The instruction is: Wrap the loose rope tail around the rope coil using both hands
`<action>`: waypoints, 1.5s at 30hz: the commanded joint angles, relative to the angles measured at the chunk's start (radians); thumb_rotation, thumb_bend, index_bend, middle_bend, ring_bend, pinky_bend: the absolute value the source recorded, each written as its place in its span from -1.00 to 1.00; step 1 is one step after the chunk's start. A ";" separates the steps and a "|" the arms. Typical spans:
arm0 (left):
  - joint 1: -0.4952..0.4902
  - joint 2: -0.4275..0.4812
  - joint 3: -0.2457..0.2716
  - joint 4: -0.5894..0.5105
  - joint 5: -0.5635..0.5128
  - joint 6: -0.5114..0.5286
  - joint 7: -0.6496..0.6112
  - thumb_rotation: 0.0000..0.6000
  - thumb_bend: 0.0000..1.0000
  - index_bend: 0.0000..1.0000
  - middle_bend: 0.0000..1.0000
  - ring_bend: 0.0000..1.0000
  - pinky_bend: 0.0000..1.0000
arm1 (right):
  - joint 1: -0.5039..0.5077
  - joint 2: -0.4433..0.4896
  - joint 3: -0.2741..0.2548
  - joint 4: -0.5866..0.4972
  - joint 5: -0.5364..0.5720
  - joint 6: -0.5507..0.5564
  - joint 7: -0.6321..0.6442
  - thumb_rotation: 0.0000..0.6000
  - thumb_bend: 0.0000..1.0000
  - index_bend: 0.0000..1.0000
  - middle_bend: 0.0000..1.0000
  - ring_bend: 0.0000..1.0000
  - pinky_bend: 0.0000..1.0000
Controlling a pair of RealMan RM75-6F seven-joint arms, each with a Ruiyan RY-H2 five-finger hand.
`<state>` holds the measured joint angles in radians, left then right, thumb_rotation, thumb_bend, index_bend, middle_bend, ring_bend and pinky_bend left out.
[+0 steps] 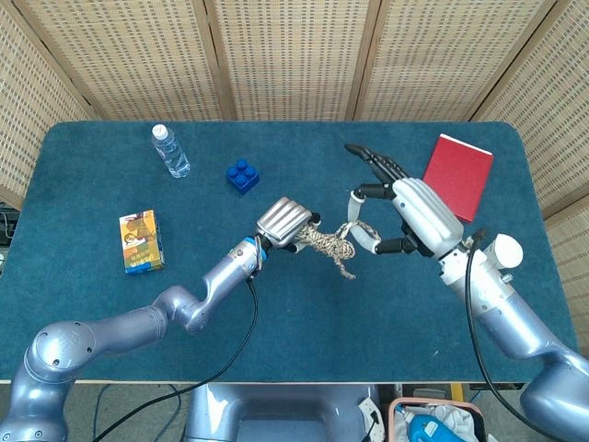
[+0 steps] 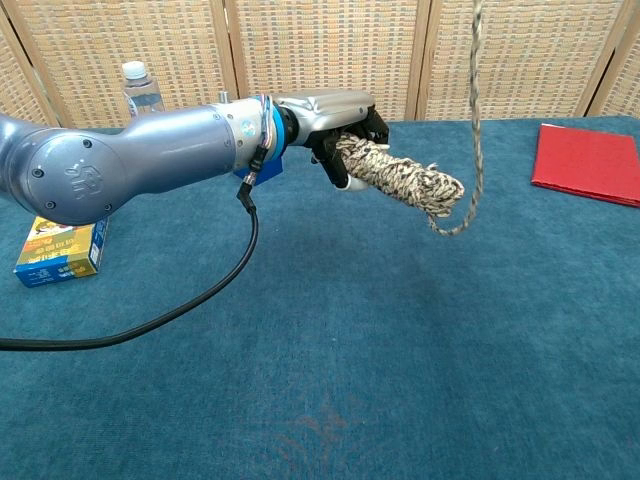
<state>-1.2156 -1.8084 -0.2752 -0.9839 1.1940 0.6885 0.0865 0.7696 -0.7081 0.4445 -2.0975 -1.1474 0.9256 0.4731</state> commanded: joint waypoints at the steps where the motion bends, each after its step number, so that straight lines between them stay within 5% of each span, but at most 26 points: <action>1: -0.007 -0.006 0.003 0.002 0.012 0.001 0.004 1.00 0.08 0.44 0.21 0.06 0.34 | 0.062 0.016 0.056 0.037 0.108 -0.063 0.018 1.00 -0.03 0.35 -1.00 -1.00 -1.00; 9: -0.014 -0.004 0.038 -0.013 0.098 0.037 -0.004 1.00 0.08 0.44 0.21 0.06 0.34 | 0.207 -0.074 0.076 0.178 0.411 -0.096 -0.120 1.00 0.05 0.37 -1.00 -1.00 -1.00; 13: -0.016 -0.009 0.037 -0.010 0.116 0.049 -0.025 1.00 0.08 0.44 0.21 0.06 0.34 | 0.245 -0.086 0.090 0.160 0.540 -0.097 -0.146 1.00 0.05 0.37 -1.00 -1.00 -1.00; 33: -0.109 -0.116 -0.094 0.078 -0.145 -0.014 0.215 1.00 0.08 0.44 0.27 0.11 0.41 | 0.225 -0.065 0.159 0.052 0.532 -0.105 -0.137 1.00 0.05 0.37 -1.00 -1.00 -1.00; 38: -0.115 -0.112 -0.071 0.061 -0.136 -0.015 0.249 1.00 0.08 0.44 0.27 0.11 0.40 | 0.232 -0.060 0.167 0.070 0.546 -0.112 -0.142 1.00 0.05 0.37 -1.00 -1.00 -1.00; 45: -0.072 -0.044 0.035 -0.027 0.062 0.012 0.118 1.00 0.08 0.44 0.27 0.11 0.40 | 0.267 -0.101 0.134 0.208 0.619 -0.140 -0.176 1.00 0.05 0.37 -1.00 -1.00 -1.00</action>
<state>-1.3087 -1.8825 -0.2820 -0.9771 1.1799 0.6772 0.2708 1.0250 -0.7933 0.5954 -1.9275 -0.5531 0.7981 0.3121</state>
